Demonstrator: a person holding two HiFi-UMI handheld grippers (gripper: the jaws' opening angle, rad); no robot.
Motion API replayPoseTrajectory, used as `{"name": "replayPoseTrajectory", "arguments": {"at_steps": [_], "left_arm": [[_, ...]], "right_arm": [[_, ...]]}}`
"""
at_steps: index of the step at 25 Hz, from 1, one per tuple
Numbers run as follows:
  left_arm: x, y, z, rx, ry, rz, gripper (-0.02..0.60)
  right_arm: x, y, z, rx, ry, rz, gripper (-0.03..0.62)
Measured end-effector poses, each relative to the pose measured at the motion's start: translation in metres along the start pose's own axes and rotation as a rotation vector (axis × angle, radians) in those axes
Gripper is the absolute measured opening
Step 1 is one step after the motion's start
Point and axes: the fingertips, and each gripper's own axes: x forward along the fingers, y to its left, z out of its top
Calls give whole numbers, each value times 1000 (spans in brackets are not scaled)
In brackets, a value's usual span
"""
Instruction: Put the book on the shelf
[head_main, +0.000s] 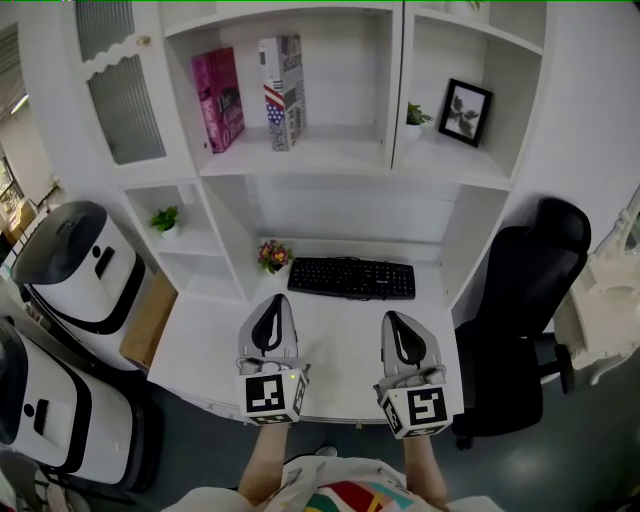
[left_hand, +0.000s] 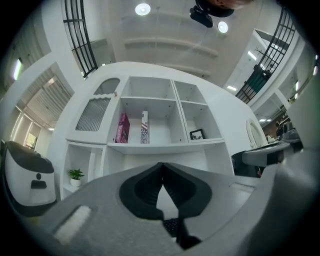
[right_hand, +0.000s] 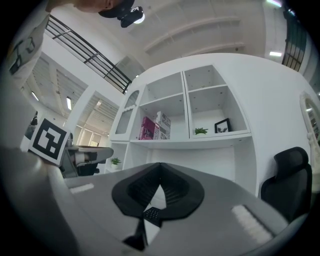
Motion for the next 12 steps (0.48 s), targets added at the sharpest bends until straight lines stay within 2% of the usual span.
{"name": "replayPoseTrajectory", "arguments": {"at_steps": [12], "left_arm": [[6,5,-9,-3,19,12,-1]], "right_arm": [[2,-5,-5,11,11,-14,0]]}}
